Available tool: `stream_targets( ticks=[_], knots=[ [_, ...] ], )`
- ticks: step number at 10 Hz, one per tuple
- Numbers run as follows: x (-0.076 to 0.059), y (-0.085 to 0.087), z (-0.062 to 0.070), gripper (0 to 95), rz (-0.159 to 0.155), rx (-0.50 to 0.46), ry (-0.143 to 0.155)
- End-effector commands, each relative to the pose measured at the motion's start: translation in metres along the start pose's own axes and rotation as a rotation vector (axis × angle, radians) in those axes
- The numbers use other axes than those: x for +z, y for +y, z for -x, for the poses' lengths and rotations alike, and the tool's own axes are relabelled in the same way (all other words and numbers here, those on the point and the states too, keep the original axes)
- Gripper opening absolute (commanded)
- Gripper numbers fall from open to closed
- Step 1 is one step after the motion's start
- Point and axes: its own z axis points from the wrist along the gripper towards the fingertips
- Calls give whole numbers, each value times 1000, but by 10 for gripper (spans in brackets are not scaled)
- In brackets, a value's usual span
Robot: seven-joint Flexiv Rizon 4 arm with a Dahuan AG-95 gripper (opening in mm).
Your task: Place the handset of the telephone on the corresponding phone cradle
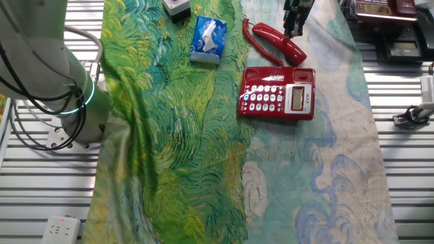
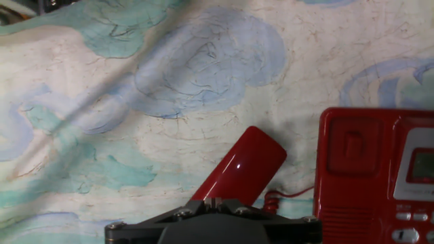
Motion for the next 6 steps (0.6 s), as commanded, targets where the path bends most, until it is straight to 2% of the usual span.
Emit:
stream_targets(
  ticks=[1, 2, 4, 5, 6],
  knots=[
    [1, 1, 1, 0, -4, 21, 16],
    [1, 1, 1, 0, -11, 18, 15],
    [1, 1, -1, 0, -8, 106, 19],
    [2, 1, -1, 0, -7, 119, 32],
    [1, 0, -2, 0, -20, 120, 46]
  ],
)
